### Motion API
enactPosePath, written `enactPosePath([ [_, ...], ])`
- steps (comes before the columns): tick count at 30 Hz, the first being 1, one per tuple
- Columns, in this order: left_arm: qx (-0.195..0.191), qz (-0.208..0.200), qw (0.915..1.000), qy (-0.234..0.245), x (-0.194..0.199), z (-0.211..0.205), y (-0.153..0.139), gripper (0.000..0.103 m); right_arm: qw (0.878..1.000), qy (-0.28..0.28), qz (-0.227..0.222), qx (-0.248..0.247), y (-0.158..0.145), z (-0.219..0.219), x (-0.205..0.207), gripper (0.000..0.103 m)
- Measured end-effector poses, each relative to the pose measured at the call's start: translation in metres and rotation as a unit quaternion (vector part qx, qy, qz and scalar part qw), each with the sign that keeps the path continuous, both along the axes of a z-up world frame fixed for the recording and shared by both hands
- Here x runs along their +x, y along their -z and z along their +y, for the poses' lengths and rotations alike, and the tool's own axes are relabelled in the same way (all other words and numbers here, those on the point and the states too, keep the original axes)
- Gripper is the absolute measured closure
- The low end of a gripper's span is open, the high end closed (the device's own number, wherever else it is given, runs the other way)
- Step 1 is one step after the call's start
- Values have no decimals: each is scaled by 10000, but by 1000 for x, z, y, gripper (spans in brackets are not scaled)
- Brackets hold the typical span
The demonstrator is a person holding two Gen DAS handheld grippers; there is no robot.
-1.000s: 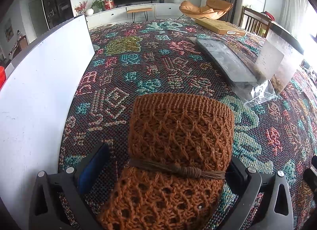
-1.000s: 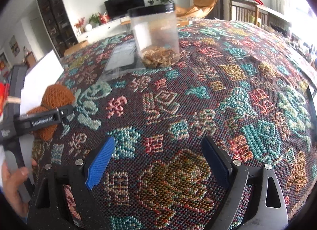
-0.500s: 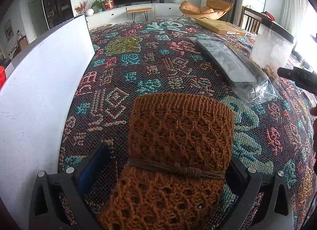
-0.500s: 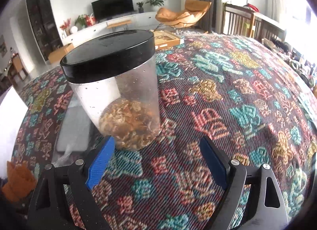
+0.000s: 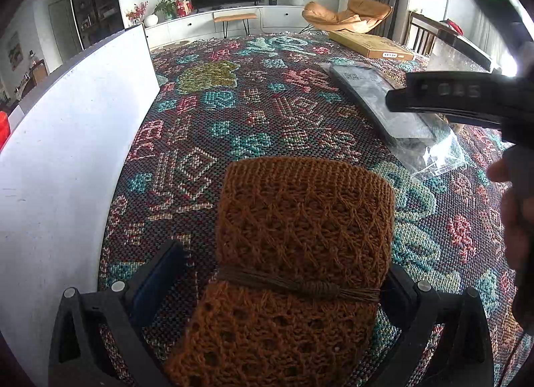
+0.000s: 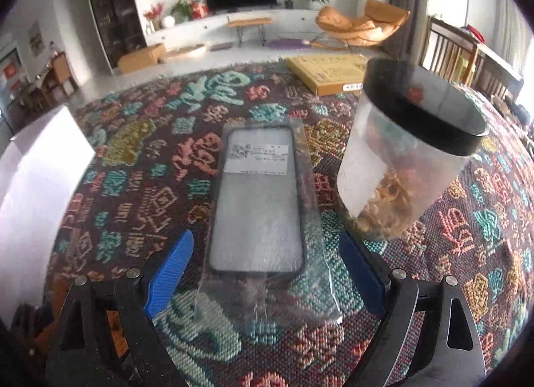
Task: Organize soft objects
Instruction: 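Grasp the plastic-wrapped orange phone case with the right gripper and lift it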
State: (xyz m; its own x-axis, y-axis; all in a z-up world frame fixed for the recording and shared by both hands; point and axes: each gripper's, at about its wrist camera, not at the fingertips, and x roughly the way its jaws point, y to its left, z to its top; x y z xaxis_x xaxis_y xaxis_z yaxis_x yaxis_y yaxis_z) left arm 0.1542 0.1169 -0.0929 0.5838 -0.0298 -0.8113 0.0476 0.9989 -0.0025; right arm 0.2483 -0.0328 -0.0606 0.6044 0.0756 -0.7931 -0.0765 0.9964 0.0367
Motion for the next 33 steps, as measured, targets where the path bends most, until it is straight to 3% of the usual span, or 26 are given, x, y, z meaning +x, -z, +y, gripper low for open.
enactPosePath([
  [2, 0, 0, 10000, -1, 0, 0, 0, 0, 9991, 108, 408, -42, 19, 1, 20, 12],
  [4, 0, 0, 10000, -1, 1, 0, 0, 0, 9978, 119, 495, 421, 25, -4, 27, 10],
  [7, 0, 1, 10000, -1, 1, 0, 0, 0, 9979, -229, 590, -160, 28, 15, 27, 10],
  [10, 0, 2, 10000, 0, 1, 0, 0, 0, 9972, -497, 527, -201, 28, 20, 23, 11],
  [15, -1, 2, 10000, -1, 1, 1, 0, 0, 9955, -637, 646, -259, 23, 13, 13, 25],
  [24, 0, 1, 10000, -2, 1, 1, 0, 0, 9917, -924, 865, -233, 23, -14, -90, 25],
  [29, 0, 2, 10000, -3, 1, 1, 0, 0, 9956, -312, 881, -78, 23, -70, -160, 25],
  [33, -2, 1, 10000, -2, 0, 1, 0, 0, 9956, 655, 667, 30, 22, -138, -150, 24],
])
